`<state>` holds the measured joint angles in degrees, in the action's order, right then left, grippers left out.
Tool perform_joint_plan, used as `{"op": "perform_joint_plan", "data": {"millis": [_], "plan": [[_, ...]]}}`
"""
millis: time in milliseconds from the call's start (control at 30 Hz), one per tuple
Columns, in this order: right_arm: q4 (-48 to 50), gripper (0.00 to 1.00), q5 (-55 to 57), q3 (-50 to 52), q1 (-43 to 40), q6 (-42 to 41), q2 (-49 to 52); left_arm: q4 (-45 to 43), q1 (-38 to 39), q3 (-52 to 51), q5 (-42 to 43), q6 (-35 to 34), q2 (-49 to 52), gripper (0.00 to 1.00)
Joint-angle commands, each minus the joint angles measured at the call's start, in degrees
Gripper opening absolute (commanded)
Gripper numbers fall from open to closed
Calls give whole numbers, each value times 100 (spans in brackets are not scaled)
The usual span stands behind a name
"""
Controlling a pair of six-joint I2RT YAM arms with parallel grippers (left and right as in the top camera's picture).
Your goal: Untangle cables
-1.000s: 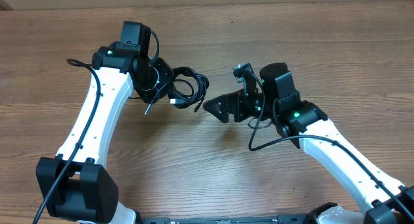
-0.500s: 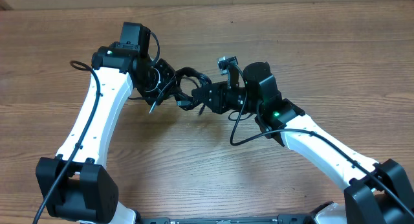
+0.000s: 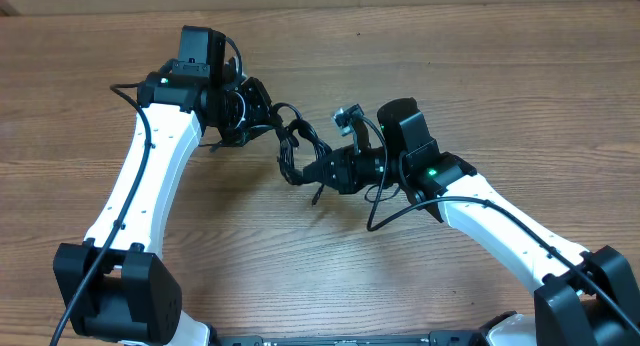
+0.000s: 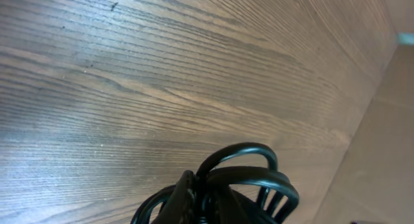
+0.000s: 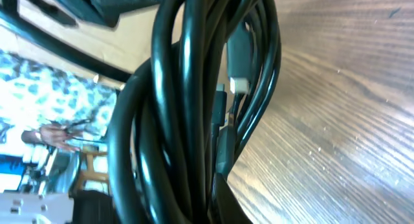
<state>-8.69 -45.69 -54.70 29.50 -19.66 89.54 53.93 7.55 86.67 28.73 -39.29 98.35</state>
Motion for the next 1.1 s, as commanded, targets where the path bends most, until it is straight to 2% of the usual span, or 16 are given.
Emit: {"op": "perform_joint_plan", "data": {"millis": [0,67,200,333,467,533,767,900,1000,1033,1067], "plan": [[-267,4,-621,33,74,367,-42,-297,-155,122,-74,501,-140,4],[-264,4,-514,33,74,365,-42,-275,-155,122,-59,887,-140,4],[-365,4,-321,33,74,365,-42,-66,-155,122,-157,2153,-140,4],[-800,4,55,33,74,367,-42,116,-157,122,-844,2918,-140,4],[-1143,4,216,33,74,492,-42,153,-155,122,-2159,2955,-140,4],[-1156,4,57,33,74,520,-42,138,-155,122,-2468,2778,-138,4],[-658,4,-914,31,74,518,-44,87,-35,66,-2135,2524,-111,5],[-616,4,-1047,28,22,468,-48,92,127,-107,-1864,2490,-111,5],[-695,4,-1143,28,-186,470,-48,87,247,-345,-2391,2490,-111,55],[-743,4,-1143,28,-275,472,-50,83,256,-409,-2789,2470,-111,66],[-787,4,-1141,28,-387,474,-50,90,256,-437,-3200,2371,-111,100]]}}
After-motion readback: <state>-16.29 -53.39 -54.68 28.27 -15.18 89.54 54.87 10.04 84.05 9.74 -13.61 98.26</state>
